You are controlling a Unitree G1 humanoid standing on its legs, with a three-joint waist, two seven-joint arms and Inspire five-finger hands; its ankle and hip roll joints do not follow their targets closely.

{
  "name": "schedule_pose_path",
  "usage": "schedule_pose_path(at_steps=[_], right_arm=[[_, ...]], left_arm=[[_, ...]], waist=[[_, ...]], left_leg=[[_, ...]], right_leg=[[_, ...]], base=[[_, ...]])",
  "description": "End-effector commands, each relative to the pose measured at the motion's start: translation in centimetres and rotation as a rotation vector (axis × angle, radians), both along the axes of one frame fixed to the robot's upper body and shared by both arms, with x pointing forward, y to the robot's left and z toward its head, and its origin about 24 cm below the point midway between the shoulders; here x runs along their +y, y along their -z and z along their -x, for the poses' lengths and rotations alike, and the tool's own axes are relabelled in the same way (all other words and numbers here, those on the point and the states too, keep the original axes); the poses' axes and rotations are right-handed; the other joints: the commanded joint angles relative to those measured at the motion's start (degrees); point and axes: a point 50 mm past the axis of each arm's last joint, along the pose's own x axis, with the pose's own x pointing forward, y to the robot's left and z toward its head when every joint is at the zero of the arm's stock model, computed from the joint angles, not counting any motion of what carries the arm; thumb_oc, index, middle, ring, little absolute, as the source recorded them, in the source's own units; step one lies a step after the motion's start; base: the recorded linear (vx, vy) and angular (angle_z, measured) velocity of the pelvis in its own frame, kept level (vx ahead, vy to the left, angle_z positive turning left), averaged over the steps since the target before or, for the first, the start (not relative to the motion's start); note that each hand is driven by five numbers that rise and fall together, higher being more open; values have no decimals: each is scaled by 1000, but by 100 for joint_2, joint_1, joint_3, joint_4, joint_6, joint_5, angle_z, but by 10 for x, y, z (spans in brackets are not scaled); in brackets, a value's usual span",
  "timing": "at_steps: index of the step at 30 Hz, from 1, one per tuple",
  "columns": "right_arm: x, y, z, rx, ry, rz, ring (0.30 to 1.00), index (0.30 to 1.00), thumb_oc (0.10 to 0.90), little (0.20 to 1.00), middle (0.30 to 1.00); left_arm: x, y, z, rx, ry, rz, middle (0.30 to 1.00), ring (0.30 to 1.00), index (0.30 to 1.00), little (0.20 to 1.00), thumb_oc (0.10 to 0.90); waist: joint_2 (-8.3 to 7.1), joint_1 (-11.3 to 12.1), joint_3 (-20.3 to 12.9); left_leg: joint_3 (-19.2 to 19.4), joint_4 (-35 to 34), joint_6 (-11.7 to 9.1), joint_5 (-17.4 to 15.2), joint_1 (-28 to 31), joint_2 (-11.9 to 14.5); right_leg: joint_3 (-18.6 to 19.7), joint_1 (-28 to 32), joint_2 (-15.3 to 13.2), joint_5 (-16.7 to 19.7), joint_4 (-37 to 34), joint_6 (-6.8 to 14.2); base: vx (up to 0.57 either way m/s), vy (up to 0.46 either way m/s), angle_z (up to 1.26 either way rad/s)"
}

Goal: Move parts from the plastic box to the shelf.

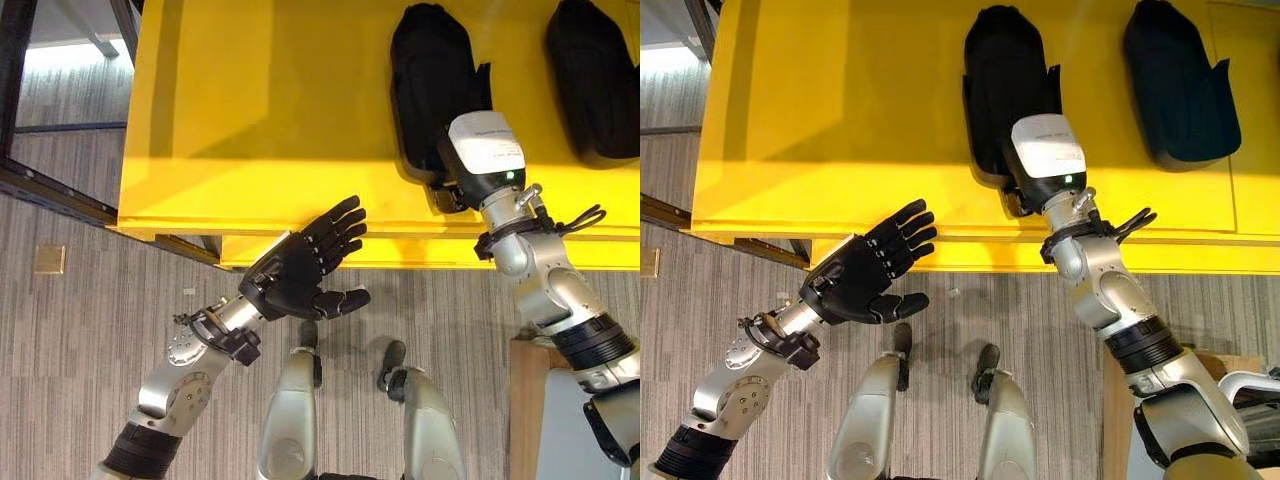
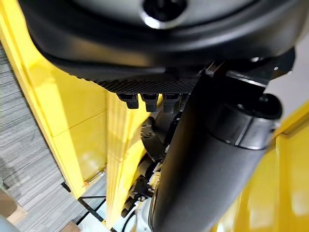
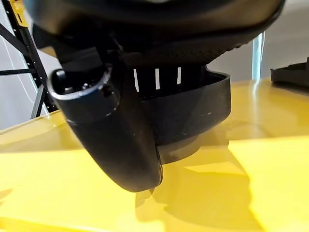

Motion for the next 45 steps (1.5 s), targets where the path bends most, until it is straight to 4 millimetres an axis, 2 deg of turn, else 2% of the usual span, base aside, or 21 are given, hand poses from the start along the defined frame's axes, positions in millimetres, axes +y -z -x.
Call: schedule_pose_path(at_steps=[1,6,12,24,32,45], right_arm=[[20,-64,15,-283,-63,81,300,300,400,300,300],[20,-64,13,-282,-51,114,300,300,400,300,300],[17,-66,8,-300,-29,128,300,300,400,300,300],[7,-99,-1,-391,90,129,300,300,400,300,300],[-5,-119,1,-407,136,93,300,300,400,300,300],[-1,-122,-2,-342,113,35,300,300,400,300,300]], left_arm=[[-22,-42,19,-210,151,101,1000,1000,1000,1000,900],[-23,-37,21,-191,165,104,1000,1000,1000,1000,900],[-22,-36,20,-188,178,101,1000,1000,1000,1000,900],[-23,-34,22,-169,237,87,1000,1000,1000,1000,900],[-22,-31,24,-149,249,80,1000,1000,1000,1000,900],[-25,-29,25,-140,248,89,1000,1000,1000,1000,900]], waist=[[109,83,-85],[143,101,-85],[157,129,-85],[175,294,-85],[142,354,-85],[140,364,-85]], left_leg=[[-402,-30,103,-383,100,-98],[-393,214,131,-440,-203,-57],[-364,163,120,-365,-245,-9],[-362,18,94,-260,-194,37],[-378,109,96,-312,-137,12],[-332,139,128,-363,-68,-29]], right_leg=[[337,108,-31,-283,349,133],[318,-262,-44,-405,760,50],[276,-302,-28,-397,751,31],[123,-191,-51,-369,654,30],[48,-89,-62,-440,779,6],[45,-13,-42,-465,769,-27]], base=[[-58,-25,-6],[-22,-23,0],[-10,-31,3],[0,-11,0],[27,-2,4],[3,1,0]])
